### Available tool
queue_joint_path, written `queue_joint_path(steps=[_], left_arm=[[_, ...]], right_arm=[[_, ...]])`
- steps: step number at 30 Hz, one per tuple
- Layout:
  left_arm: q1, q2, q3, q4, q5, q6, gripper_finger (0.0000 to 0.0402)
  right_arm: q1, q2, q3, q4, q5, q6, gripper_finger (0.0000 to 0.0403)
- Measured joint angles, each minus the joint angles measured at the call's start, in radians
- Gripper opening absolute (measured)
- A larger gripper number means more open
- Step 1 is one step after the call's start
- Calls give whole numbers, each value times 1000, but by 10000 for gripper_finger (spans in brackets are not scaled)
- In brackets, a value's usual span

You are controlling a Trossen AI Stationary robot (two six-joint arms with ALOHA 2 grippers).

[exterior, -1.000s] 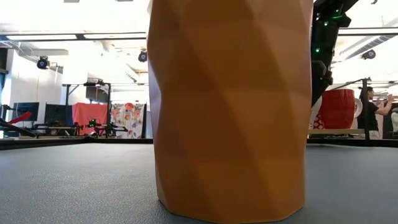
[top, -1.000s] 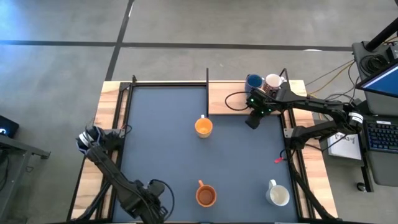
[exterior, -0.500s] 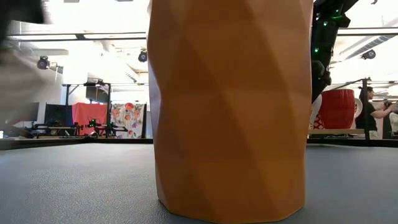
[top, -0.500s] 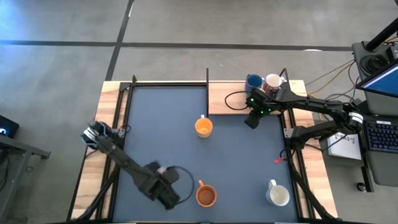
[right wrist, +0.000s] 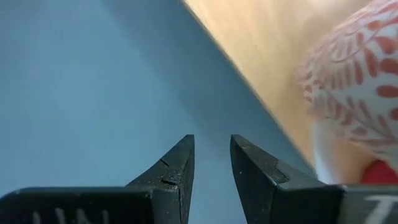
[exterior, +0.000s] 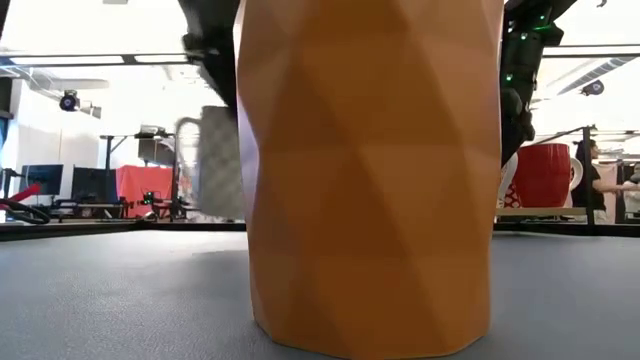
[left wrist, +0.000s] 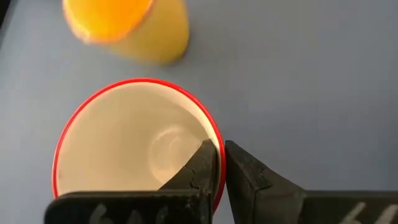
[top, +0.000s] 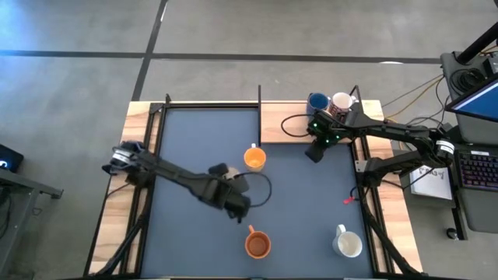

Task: Place coffee mugs
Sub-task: Move the gray patterned mug to the middle of the table, then put the green patterned mug on the shelf

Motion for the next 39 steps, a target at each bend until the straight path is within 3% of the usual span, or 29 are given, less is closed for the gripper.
queue_joint_path(steps=[7,16,24,39], left_arm=[[90,0,-32,201,37,192,6],[108,-2,-142,320,93,198,8],[110,-9,-146,284,110,184,34],[86,-138,-118,284,107,256,57]], right_arm=[[31,0,-3,-8,-10,29,93],[141,0,-5,-15,-89,93,93],[290,0,-2,-36,-144,207,93],[473,-15,0,-139,-219,378,93]])
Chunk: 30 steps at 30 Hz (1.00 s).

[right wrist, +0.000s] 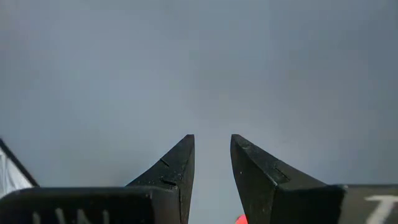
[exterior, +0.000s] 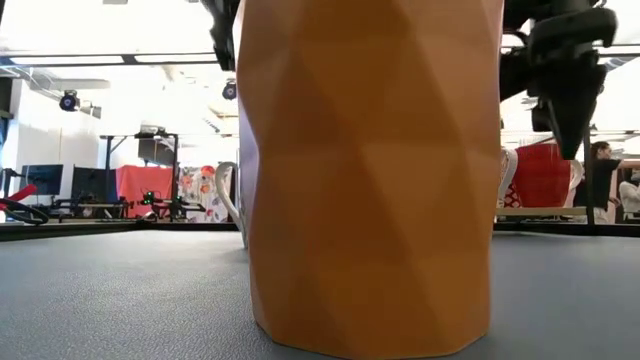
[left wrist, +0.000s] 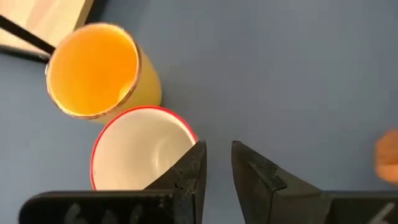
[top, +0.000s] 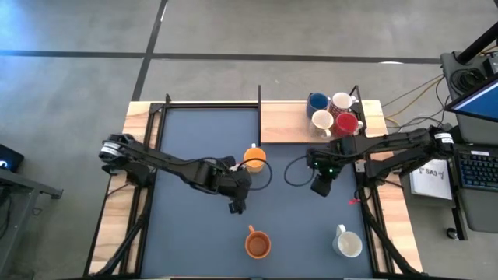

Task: Place coffee mugs
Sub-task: Put the green patterned mug on the shelf

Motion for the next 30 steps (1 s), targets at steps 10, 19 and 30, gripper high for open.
queue_joint_path(steps=[10,19,30], left_arm=[[-80,-51,2,115,-50,59,57],[-112,-51,2,180,-91,79,58],[-115,-51,3,212,-185,71,58]], right_arm=[[254,-70,1,0,-100,176,93],[560,-66,1,69,-43,444,93],[782,-64,1,118,-51,643,93]])
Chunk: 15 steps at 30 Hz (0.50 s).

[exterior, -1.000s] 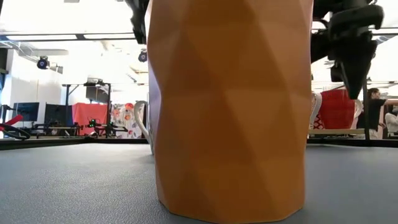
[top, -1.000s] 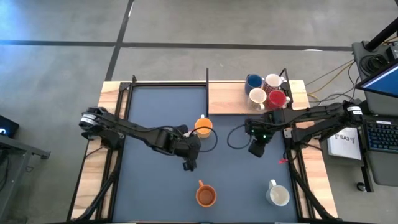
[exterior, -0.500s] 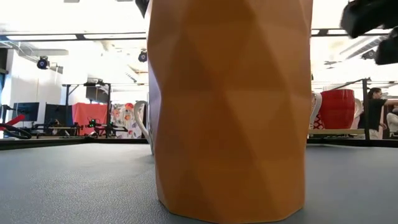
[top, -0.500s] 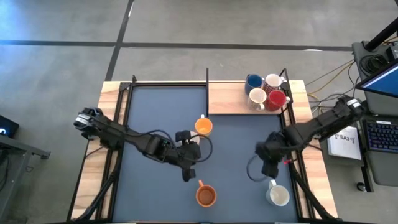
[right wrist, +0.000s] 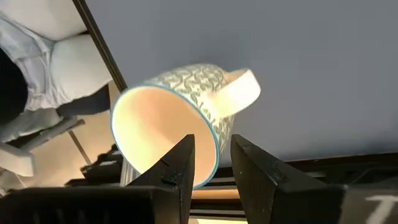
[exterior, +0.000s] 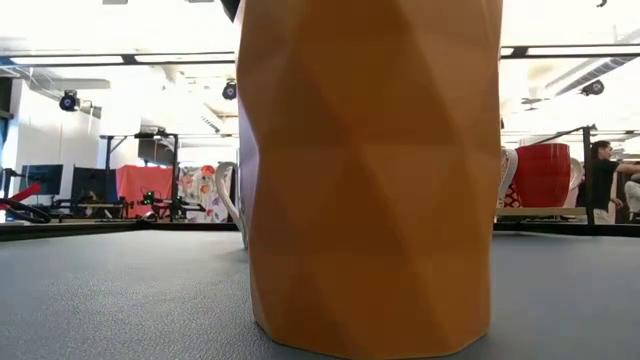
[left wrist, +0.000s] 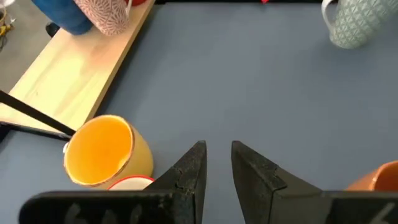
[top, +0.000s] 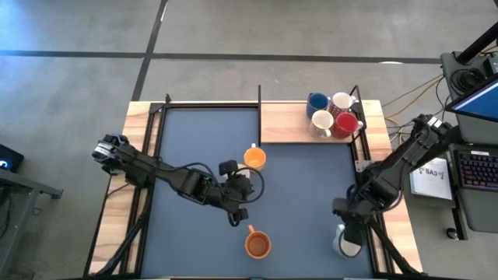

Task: Place coffee mugs
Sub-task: Put the green patterned mug on the shelf

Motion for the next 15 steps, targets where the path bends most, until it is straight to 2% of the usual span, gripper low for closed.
queue_joint_path(steps=[6,15], left_arm=[[0,0,0,20,-1,0,58],[0,0,0,35,-2,0,58]], right_arm=[[56,26,0,1,28,14,93],[69,124,0,3,53,-59,93]])
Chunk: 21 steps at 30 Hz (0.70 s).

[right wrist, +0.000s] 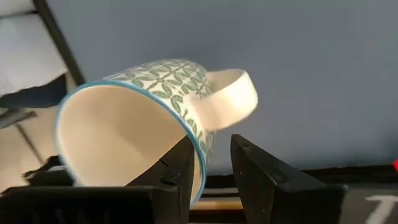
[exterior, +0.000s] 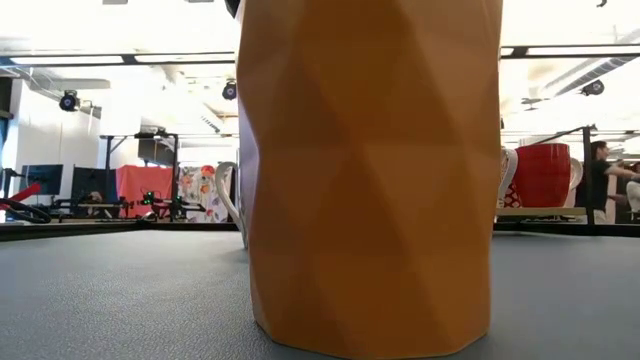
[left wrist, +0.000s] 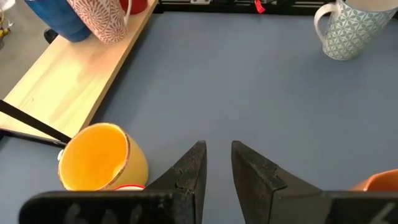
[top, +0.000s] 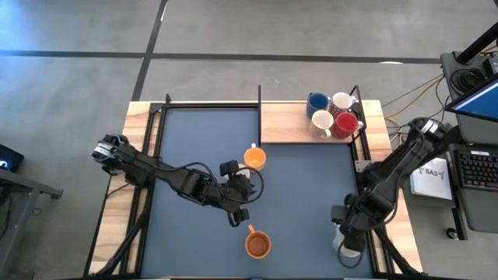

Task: Place coffee mugs
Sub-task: Put the green patterned mug on the shelf

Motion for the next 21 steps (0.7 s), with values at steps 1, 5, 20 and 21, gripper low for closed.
queue_joint_path(steps=[1,5,20,21], left_arm=[[0,0,0,0,0,1,58],[0,0,0,0,0,7,58],[2,0,0,-4,0,90,58],[3,0,0,-8,0,90,58]], right_arm=[[0,12,0,0,6,-11,93],[-2,62,0,1,7,-51,79],[-111,80,102,-133,97,-272,15],[-141,80,120,-164,120,-305,15]])
